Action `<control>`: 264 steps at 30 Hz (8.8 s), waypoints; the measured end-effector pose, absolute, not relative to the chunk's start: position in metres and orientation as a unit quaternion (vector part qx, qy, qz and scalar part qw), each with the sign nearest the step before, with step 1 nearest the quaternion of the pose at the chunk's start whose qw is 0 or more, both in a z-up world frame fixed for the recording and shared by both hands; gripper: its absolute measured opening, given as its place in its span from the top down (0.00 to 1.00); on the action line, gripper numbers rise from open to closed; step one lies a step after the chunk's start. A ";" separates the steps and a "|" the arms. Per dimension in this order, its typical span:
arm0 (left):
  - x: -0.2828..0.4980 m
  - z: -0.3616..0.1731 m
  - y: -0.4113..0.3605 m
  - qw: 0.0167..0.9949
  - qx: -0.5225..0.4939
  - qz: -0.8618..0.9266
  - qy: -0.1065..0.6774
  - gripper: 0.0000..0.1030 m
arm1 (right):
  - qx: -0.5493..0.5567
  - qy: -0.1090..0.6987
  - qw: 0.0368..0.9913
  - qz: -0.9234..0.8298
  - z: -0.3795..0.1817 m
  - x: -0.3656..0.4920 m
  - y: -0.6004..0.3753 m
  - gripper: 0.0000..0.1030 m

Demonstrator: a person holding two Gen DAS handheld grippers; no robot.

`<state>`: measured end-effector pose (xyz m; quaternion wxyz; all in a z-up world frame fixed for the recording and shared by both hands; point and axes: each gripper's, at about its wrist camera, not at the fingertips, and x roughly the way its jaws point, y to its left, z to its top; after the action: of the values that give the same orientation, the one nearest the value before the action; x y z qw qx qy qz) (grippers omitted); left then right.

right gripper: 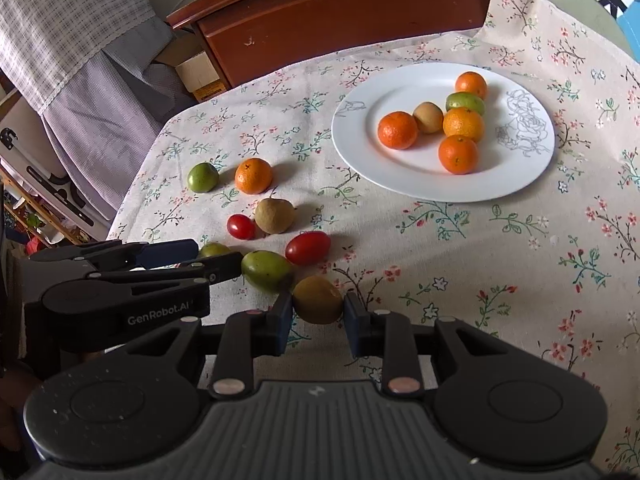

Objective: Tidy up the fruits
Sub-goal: 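Grasp a green-yellow fruit with the left gripper while the right gripper grasps a brown kiwi, then carry both held fruits over the white plate, then lower both fruits onto the plate and open both grippers, then withdraw both grippers toward the remaining fruit on the tablecloth, then grasp a green lime with the left gripper while the right gripper grasps a green-yellow fruit, then carry both held fruits over the white plate, then lower both fruits onto the plate and open both grippers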

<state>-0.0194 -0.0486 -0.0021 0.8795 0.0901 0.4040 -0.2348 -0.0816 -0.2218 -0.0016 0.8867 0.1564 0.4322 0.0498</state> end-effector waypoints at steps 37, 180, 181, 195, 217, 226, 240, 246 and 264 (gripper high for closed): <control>-0.017 0.062 -0.061 0.903 0.014 -0.255 0.345 0.73 | 0.199 0.340 0.918 0.046 0.057 -0.077 -0.259 0.73; 0.077 0.011 -0.026 0.895 0.056 -0.167 0.411 0.72 | 0.137 0.400 0.902 0.084 -0.009 -0.062 -0.189 0.68; 0.077 0.013 -0.025 0.895 0.051 -0.166 0.411 0.72 | 0.139 0.401 0.902 0.084 -0.009 -0.063 -0.190 0.68; 0.065 0.035 -0.025 0.905 0.040 -0.160 0.391 0.72 | 0.159 0.386 0.901 0.115 0.005 -0.067 -0.190 0.68; 0.050 0.073 -0.066 0.911 0.020 -0.224 0.345 0.72 | 0.187 0.286 0.940 0.020 0.065 -0.053 -0.267 0.68; 0.046 0.075 -0.093 0.905 0.022 -0.256 0.340 0.72 | 0.217 0.282 0.934 0.001 0.070 -0.042 -0.295 0.68; 0.053 0.053 -0.120 0.886 0.030 -0.295 0.356 0.72 | 0.222 0.300 0.928 0.004 0.059 0.001 -0.323 0.68; 0.064 0.039 -0.133 0.880 0.032 -0.297 0.369 0.72 | 0.224 0.316 0.922 0.005 0.046 0.021 -0.327 0.68; 0.069 0.030 -0.161 0.876 0.021 -0.312 0.367 0.47 | 0.251 0.338 0.907 -0.018 0.025 0.045 -0.341 0.64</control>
<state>0.0693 -0.1614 0.0302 0.8762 0.0215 0.3666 -0.3120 0.0449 -0.3409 0.0253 0.9071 0.2507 0.3378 -0.0176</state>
